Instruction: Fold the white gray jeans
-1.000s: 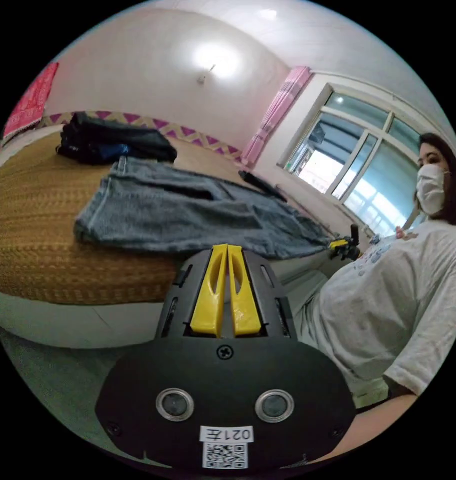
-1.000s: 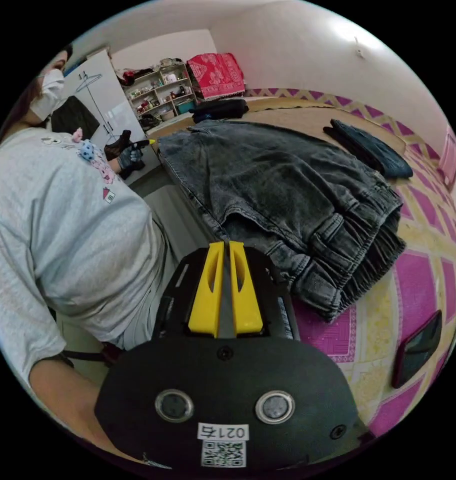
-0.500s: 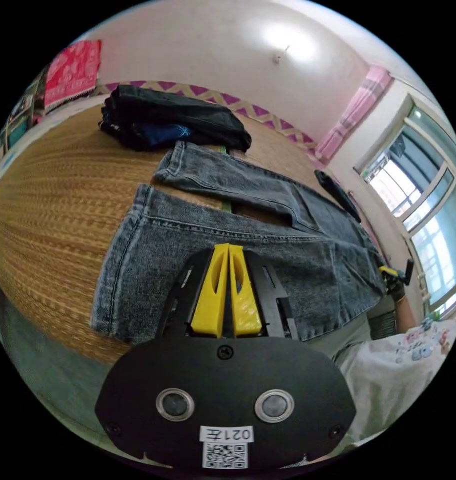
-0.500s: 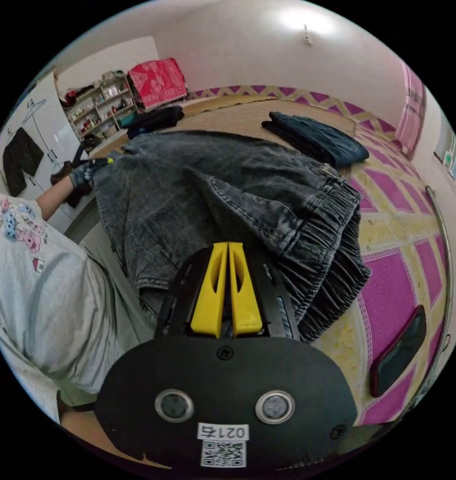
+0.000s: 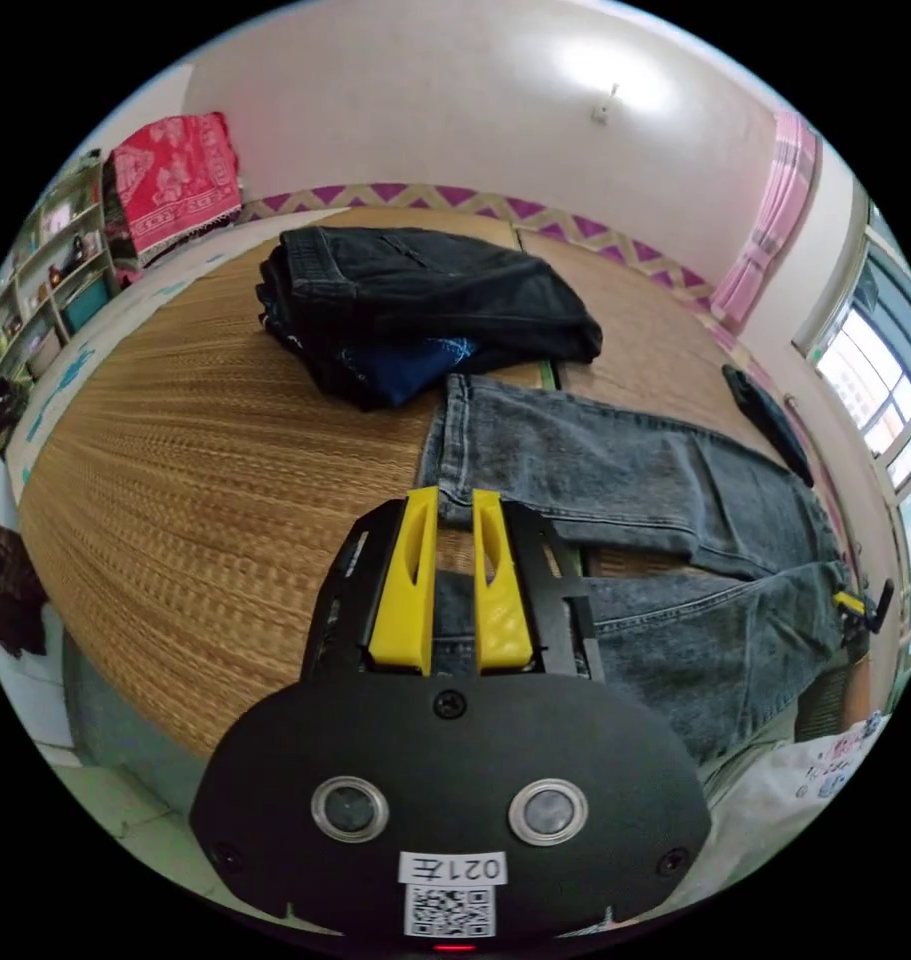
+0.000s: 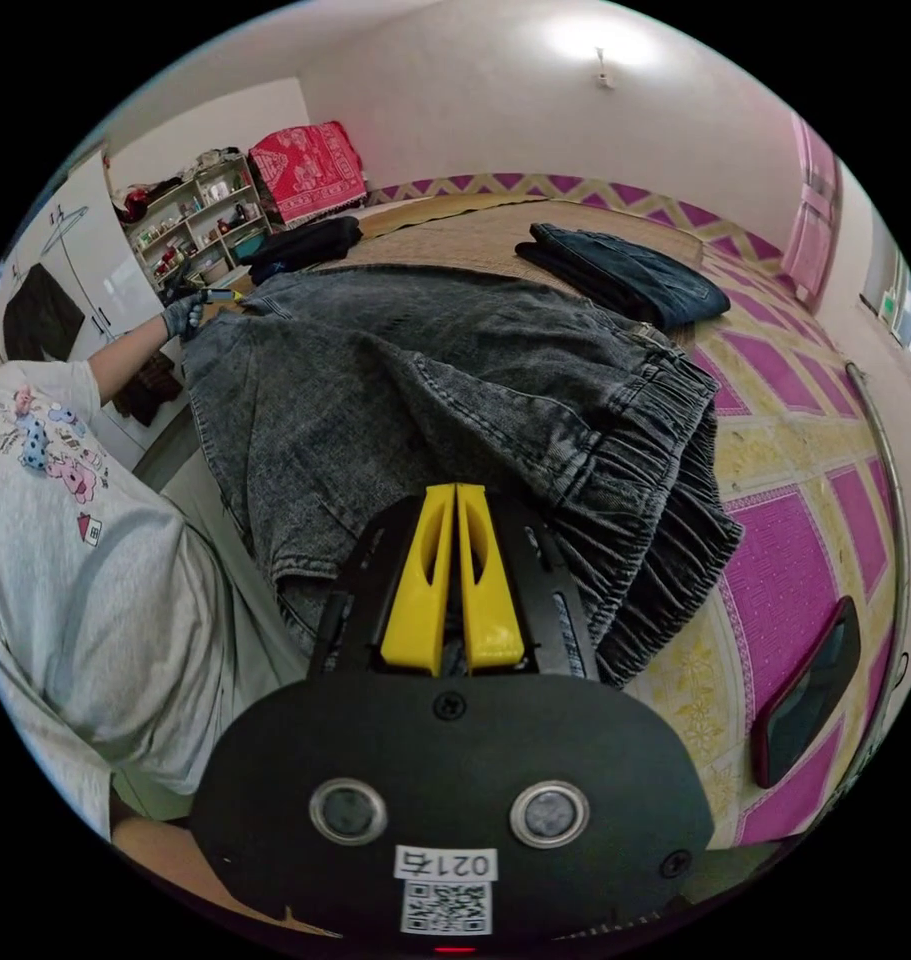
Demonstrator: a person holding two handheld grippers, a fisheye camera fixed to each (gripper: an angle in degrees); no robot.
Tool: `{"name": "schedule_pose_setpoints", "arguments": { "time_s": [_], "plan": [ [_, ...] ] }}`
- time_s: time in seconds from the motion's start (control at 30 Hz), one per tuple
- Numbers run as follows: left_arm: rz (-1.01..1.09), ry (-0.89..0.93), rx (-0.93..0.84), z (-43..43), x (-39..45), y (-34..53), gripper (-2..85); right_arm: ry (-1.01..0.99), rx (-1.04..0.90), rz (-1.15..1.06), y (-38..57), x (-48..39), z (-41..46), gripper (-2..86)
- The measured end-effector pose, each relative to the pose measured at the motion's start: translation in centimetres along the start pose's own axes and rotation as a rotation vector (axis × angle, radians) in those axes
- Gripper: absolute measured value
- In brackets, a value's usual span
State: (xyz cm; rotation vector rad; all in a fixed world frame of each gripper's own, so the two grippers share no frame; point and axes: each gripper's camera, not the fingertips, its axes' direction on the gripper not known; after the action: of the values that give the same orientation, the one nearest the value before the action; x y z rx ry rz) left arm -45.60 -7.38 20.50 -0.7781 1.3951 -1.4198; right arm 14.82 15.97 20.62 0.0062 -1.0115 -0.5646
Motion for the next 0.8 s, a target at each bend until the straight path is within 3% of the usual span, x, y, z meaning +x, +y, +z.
{"name": "schedule_pose_setpoints", "arguments": {
  "time_s": [0.17,0.27,0.33,0.43,0.63,0.8],
  "plan": [
    [0.086,0.053,-0.048,0.3,-0.6,-0.4,2.3,-0.015,0.004,0.012,0.2,0.2,0.4,-0.6],
    [0.06,0.132,0.022,-0.8,-2.0,0.2,0.2,-0.034,0.005,0.026,0.3,0.5,0.6,-0.6],
    [-0.047,0.244,0.134,-1.9,-4.4,1.4,-0.4,-0.04,0.006,0.032,0.4,0.6,0.7,-0.6],
    [-0.184,0.346,0.066,-0.3,-7.2,2.3,-0.7,-0.04,0.008,0.036,0.5,0.7,0.9,-0.6],
    [-0.207,0.335,-0.016,0.4,-8.1,2.3,-0.7,-0.043,0.011,0.041,0.9,0.9,1.2,-0.7],
    [-0.223,0.323,0.032,-0.8,-8.9,3.5,-0.4,-0.026,0.005,0.036,1.2,0.9,1.4,-0.6]
  ]
}}
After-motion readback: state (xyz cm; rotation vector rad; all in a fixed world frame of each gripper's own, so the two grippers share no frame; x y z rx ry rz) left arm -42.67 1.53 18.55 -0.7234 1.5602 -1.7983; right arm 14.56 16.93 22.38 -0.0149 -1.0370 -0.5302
